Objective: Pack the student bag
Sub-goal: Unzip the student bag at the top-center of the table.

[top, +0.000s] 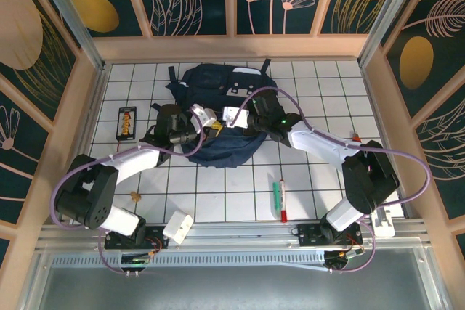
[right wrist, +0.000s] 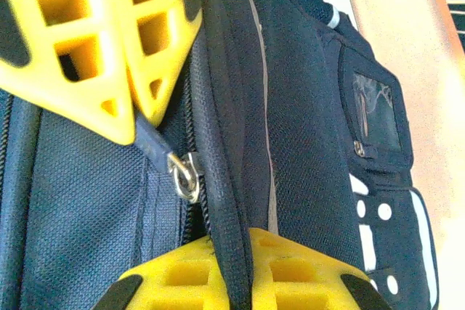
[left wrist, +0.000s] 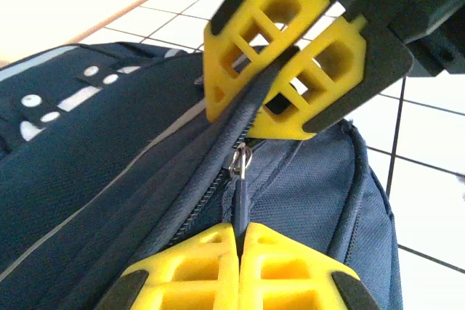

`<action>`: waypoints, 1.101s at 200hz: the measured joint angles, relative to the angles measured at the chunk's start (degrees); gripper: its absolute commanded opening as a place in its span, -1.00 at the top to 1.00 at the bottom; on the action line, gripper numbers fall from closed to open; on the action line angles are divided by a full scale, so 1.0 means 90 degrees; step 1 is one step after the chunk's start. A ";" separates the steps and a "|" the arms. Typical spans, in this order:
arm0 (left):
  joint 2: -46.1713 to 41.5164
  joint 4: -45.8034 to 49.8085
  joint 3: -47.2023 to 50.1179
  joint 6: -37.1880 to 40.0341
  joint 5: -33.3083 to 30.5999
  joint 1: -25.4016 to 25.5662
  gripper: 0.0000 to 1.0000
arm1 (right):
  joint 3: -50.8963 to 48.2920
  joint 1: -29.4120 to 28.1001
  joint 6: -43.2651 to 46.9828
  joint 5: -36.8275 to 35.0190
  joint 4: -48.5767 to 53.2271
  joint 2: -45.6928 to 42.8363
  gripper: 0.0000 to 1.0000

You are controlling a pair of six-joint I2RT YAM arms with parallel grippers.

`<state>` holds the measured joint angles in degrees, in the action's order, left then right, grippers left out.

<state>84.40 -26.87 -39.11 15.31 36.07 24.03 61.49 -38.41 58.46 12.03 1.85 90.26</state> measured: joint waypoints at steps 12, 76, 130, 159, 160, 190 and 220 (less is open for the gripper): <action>-0.0160 0.0131 0.0007 0.0010 -0.0015 -0.0233 1.00 | 0.0000 0.0080 0.0017 0.0080 -0.0066 -0.0007 1.00; -0.1302 0.0879 0.0408 0.0299 -0.0916 -0.1095 1.00 | -0.0483 0.0425 0.0376 0.1081 -0.0352 -0.0520 1.00; -0.0534 0.0775 0.0221 0.0418 -0.2110 -0.2040 1.00 | -0.0947 0.0498 0.0695 0.1693 -0.0155 -0.1217 1.00; 0.0102 0.0840 -0.0248 0.0697 -0.2273 -0.2183 1.00 | -0.0947 0.0495 0.0811 0.1851 -0.0153 -0.1290 1.00; 0.0109 0.0850 -0.0257 0.0719 -0.2256 -0.2183 1.00 | -0.0947 0.0495 0.0811 0.1851 -0.0155 -0.1290 1.00; 0.0078 0.1297 -0.0709 0.1285 -0.1056 -0.2183 0.82 | -0.0916 0.0481 0.0806 0.1800 -0.0151 -0.1280 1.00; -0.0648 0.1445 -0.0617 0.0780 0.0192 -0.2183 0.33 | -0.0702 0.0454 0.0673 0.1549 -0.0143 -0.1088 0.71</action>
<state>78.56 -13.87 -44.66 22.33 37.80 4.38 55.18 -34.33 64.51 25.98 0.56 80.47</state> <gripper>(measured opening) 0.295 0.080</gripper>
